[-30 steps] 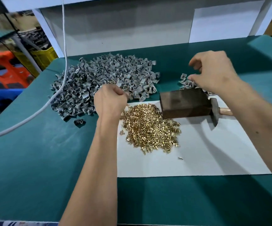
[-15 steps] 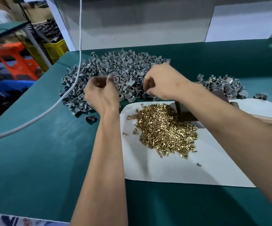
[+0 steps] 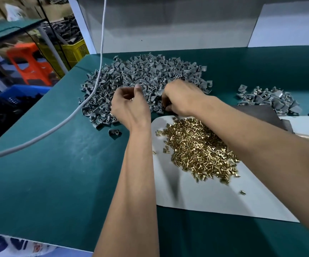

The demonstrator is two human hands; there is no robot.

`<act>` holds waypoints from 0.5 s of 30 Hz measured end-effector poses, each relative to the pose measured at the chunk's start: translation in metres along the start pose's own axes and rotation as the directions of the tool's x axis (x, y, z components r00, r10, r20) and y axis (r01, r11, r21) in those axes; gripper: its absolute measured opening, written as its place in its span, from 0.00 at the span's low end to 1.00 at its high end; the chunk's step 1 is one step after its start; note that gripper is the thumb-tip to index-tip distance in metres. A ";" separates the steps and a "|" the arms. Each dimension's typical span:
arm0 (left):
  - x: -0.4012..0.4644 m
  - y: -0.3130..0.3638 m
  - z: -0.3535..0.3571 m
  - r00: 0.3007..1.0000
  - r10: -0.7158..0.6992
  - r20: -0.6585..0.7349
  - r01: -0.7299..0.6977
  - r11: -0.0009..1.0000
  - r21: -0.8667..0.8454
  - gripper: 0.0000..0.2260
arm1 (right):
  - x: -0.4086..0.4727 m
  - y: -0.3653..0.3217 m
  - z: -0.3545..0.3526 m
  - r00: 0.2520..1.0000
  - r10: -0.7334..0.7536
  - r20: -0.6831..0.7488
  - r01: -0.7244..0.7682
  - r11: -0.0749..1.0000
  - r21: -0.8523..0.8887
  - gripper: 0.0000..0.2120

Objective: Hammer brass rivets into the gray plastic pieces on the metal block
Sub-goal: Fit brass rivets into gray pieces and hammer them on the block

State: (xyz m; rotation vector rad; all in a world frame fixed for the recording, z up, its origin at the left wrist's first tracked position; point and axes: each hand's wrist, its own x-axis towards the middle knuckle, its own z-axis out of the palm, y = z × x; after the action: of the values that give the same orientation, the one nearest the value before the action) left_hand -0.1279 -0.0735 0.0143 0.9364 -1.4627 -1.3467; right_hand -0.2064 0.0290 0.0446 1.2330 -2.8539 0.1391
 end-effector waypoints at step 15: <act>-0.042 0.021 0.011 0.896 0.074 0.438 0.019 0.979 -0.204 0.02 | -0.084 0.064 -0.054 0.950 0.178 -0.257 -0.011 0.841 0.542 0.07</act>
State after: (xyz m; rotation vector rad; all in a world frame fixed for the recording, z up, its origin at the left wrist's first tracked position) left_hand -0.1251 -0.0276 0.0304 0.4880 -1.6230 -1.7309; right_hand -0.1956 0.1387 0.0887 1.0029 -2.6789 1.0954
